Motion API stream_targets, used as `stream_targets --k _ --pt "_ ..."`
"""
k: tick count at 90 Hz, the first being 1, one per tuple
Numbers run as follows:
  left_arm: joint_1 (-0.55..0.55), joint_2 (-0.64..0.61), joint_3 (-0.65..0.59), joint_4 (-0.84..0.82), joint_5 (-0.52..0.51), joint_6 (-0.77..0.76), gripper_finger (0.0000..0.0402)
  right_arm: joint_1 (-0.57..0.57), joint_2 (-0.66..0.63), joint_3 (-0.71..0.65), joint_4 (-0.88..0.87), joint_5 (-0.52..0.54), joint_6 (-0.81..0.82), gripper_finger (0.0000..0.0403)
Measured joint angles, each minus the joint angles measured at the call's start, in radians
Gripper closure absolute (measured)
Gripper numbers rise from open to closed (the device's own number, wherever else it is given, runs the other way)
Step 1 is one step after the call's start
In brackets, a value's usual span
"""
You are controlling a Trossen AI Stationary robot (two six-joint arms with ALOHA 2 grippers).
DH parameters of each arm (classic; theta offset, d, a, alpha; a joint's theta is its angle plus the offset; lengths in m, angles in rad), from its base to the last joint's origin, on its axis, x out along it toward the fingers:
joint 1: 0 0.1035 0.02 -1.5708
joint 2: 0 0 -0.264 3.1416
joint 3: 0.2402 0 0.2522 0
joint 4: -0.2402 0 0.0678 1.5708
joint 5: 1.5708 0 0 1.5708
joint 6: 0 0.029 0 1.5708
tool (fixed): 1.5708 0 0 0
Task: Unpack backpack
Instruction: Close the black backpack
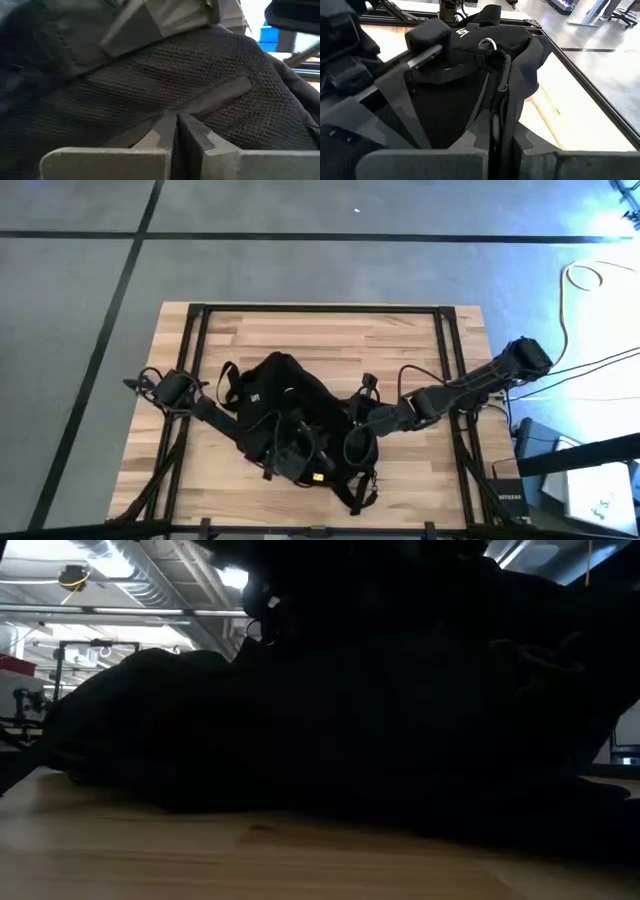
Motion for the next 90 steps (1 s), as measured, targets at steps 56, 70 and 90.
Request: stream_targets --k 56,70,90 --pt "-0.016 -0.005 0.000 -0.242 -0.068 -0.217 0.0401 0.000 0.000 0.000 -0.001 0.000 0.000 0.0403" --pt "-0.017 -0.005 0.000 -0.238 -0.065 -0.219 0.0401 0.000 0.000 0.000 -0.001 0.000 0.000 0.0403" --pt "0.017 -0.006 0.000 -0.189 0.175 -0.277 0.0401 0.000 0.000 0.000 -0.001 -0.002 -0.001 0.0403"
